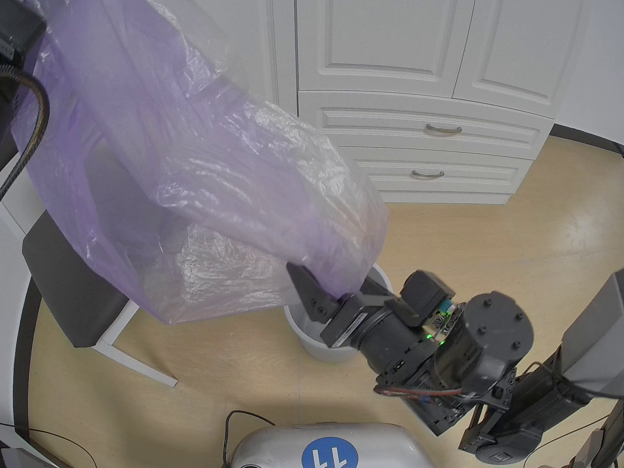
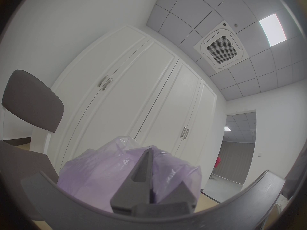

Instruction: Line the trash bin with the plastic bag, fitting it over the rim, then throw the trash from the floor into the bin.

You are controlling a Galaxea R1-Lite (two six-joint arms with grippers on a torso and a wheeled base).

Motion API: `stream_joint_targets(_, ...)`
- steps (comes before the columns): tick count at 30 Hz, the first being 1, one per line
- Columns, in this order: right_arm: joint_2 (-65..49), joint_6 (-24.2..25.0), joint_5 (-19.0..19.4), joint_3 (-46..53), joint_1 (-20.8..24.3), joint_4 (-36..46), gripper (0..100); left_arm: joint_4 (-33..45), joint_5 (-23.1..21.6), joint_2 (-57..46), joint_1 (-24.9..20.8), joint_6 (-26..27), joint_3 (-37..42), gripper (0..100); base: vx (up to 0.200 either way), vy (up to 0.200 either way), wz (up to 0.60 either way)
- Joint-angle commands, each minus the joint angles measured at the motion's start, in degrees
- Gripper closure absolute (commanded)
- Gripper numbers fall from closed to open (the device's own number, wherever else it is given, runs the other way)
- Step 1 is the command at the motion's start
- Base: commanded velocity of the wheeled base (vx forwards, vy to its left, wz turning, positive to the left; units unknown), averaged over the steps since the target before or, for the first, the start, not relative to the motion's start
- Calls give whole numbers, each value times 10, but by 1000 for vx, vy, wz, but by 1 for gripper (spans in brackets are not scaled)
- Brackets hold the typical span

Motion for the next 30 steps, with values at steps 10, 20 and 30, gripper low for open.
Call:
stream_joint_targets(10, -71, 19, 19, -6, -40, 48, 0, -1, 0, -3, 0, 2, -1, 100, 0, 0, 0)
stream_joint_targets(20, 6, 88, 46, -6, -31, 41, 0, -18, 1, 11, 0, 0, -10, 100, 0, 0, 0)
stream_joint_targets(30, 32, 116, 47, -28, -32, 36, 0, -47, 26, 45, 0, 0, -42, 100, 0, 0, 0)
